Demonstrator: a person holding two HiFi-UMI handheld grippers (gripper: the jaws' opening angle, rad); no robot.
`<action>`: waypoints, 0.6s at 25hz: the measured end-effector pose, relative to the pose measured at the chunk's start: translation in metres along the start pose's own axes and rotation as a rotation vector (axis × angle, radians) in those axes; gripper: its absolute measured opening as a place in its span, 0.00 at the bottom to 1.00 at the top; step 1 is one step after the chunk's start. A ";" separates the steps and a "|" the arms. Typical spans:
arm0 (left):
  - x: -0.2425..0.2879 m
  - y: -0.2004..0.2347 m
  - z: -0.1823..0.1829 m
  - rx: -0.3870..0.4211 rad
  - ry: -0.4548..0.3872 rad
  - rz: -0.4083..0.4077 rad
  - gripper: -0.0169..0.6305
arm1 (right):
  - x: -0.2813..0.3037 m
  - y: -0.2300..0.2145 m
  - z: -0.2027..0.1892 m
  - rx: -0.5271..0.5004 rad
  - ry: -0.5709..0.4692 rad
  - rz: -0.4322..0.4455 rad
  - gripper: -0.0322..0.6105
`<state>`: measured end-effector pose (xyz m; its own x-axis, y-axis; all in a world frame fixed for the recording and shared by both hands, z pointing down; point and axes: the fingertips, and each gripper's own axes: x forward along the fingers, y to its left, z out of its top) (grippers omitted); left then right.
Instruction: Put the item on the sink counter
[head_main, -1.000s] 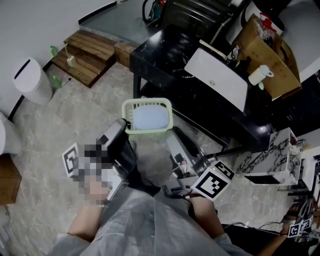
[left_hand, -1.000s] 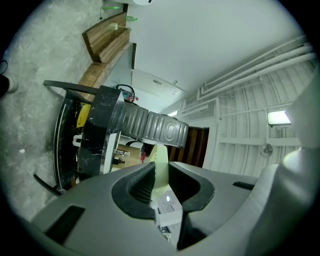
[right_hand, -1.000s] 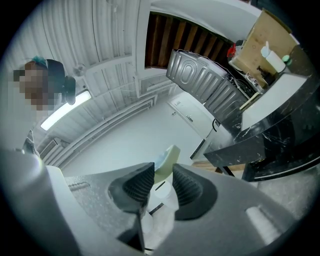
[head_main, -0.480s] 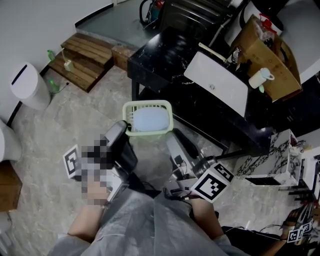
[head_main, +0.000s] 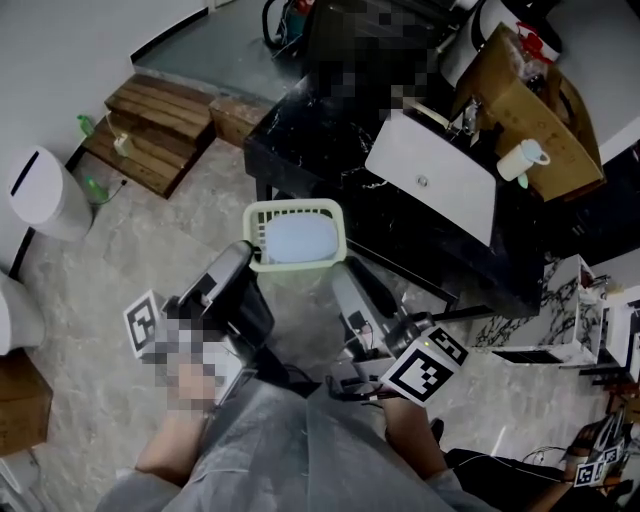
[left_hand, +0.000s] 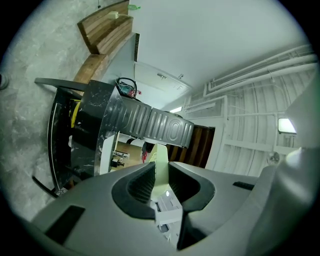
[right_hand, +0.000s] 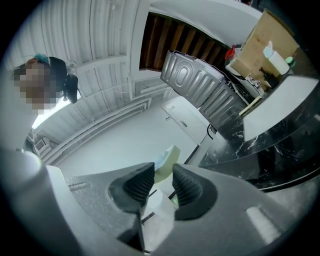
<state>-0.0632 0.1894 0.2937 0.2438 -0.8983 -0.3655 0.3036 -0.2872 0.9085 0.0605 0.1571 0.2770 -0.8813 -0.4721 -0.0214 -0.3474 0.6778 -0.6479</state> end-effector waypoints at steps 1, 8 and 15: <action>0.005 0.000 0.006 -0.001 0.006 0.001 0.16 | 0.006 -0.002 0.003 0.002 -0.005 -0.004 0.21; 0.041 0.002 0.049 -0.014 0.036 0.005 0.16 | 0.052 -0.019 0.019 0.008 -0.024 -0.032 0.21; 0.086 -0.001 0.093 -0.034 0.079 0.010 0.16 | 0.101 -0.035 0.045 0.005 -0.046 -0.073 0.21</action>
<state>-0.1280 0.0815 0.2796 0.3181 -0.8719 -0.3723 0.3319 -0.2654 0.9052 -0.0021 0.0606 0.2633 -0.8380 -0.5456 -0.0089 -0.4083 0.6377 -0.6531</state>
